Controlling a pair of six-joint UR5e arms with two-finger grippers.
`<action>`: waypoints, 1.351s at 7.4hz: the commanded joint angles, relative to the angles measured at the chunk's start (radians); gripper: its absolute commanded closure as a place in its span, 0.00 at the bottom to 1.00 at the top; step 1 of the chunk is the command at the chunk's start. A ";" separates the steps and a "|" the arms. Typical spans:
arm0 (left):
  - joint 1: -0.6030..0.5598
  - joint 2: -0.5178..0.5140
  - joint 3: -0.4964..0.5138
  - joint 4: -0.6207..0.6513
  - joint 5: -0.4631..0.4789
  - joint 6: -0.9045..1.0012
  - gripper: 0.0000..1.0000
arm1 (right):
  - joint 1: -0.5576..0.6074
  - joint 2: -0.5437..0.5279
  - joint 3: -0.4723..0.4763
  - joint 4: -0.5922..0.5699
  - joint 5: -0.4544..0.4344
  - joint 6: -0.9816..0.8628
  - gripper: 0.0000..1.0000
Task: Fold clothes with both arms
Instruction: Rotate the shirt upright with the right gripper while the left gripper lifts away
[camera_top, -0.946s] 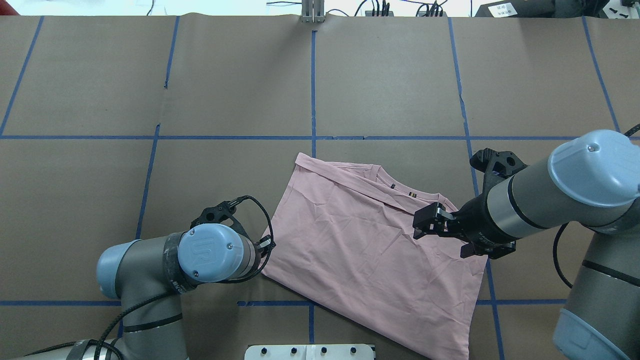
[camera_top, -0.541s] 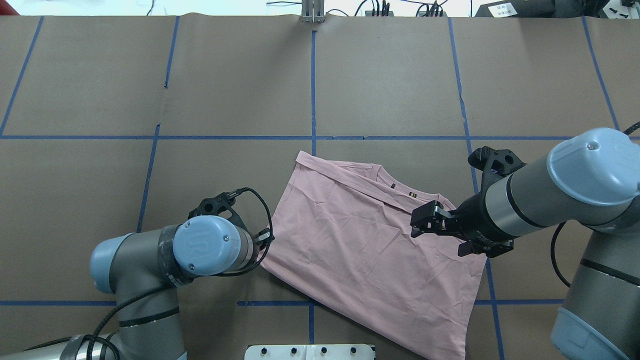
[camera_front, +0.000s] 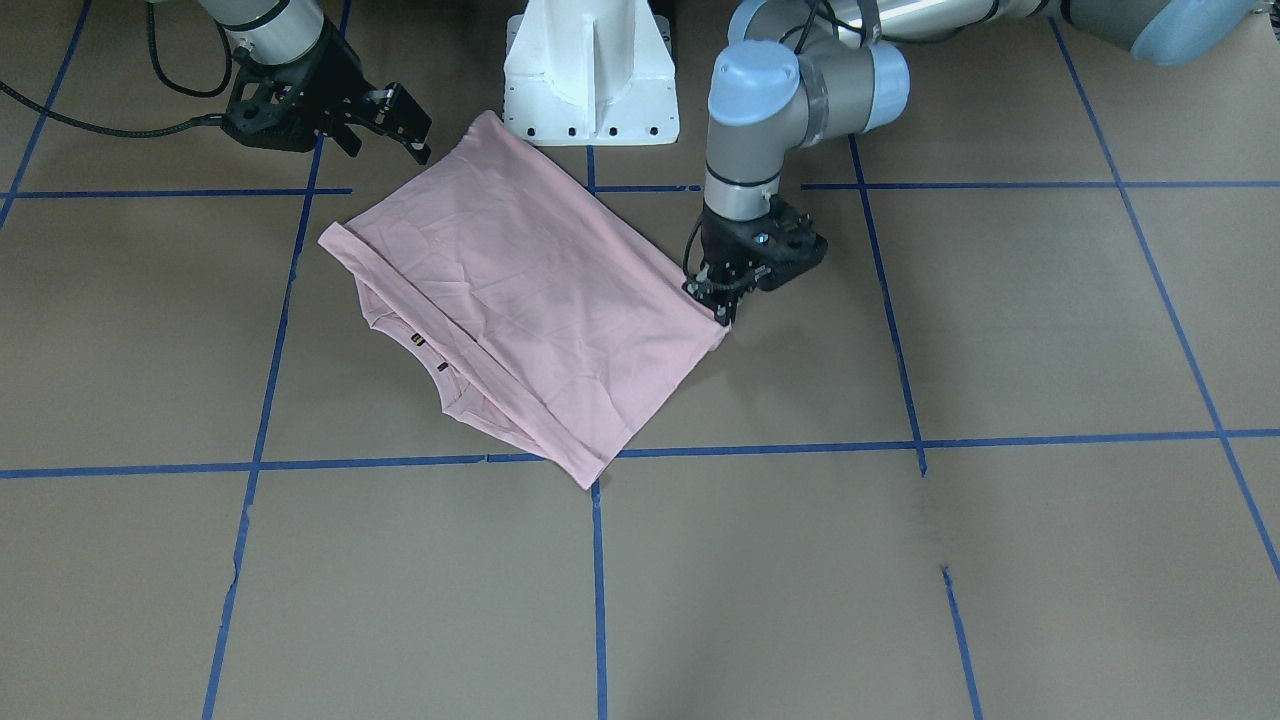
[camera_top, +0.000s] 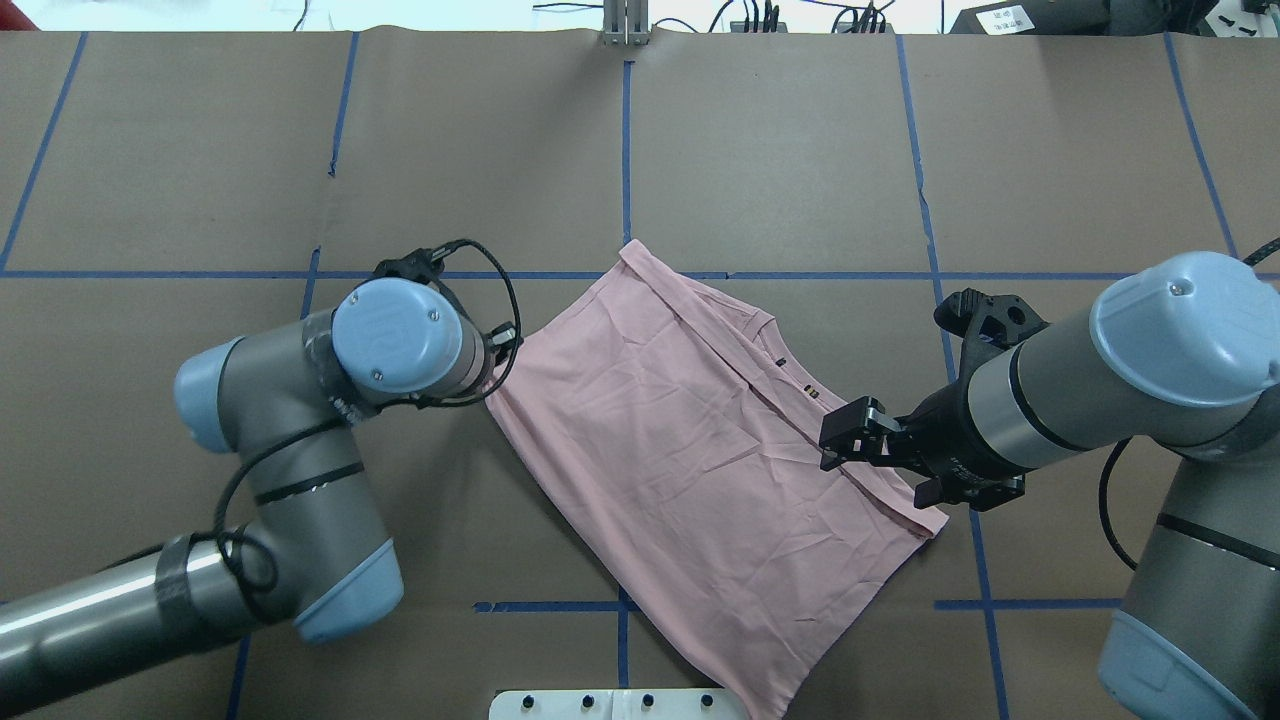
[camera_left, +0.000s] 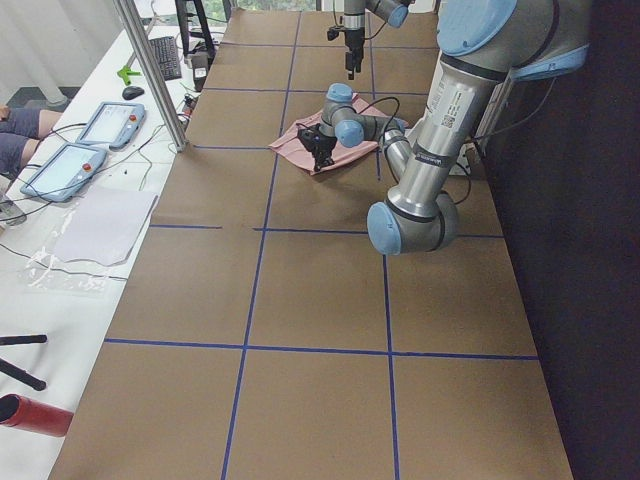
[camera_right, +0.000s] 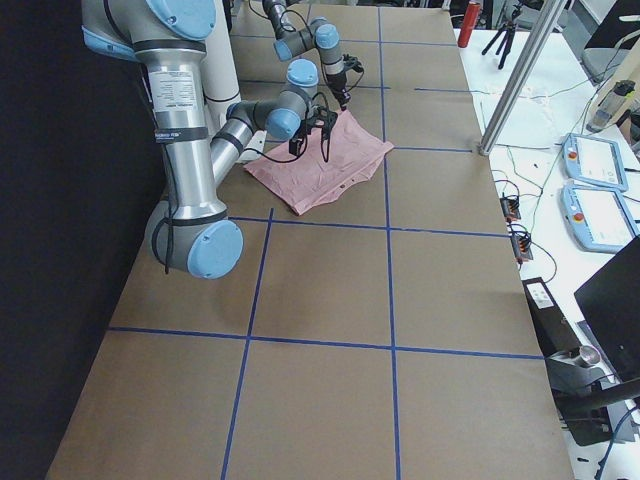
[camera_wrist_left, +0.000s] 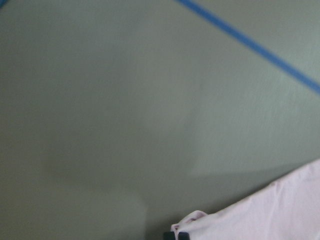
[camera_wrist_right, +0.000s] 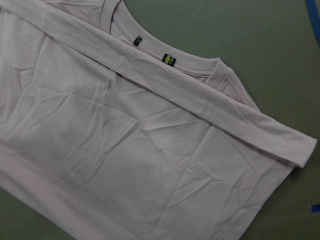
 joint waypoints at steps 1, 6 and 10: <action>-0.116 -0.116 0.209 -0.111 0.001 0.091 1.00 | 0.015 -0.001 -0.001 0.000 0.001 0.000 0.00; -0.173 -0.345 0.661 -0.528 0.074 0.249 1.00 | 0.022 0.005 -0.023 0.002 -0.002 0.000 0.00; -0.173 -0.357 0.744 -0.633 0.159 0.251 1.00 | 0.023 0.005 -0.037 0.000 -0.004 0.000 0.00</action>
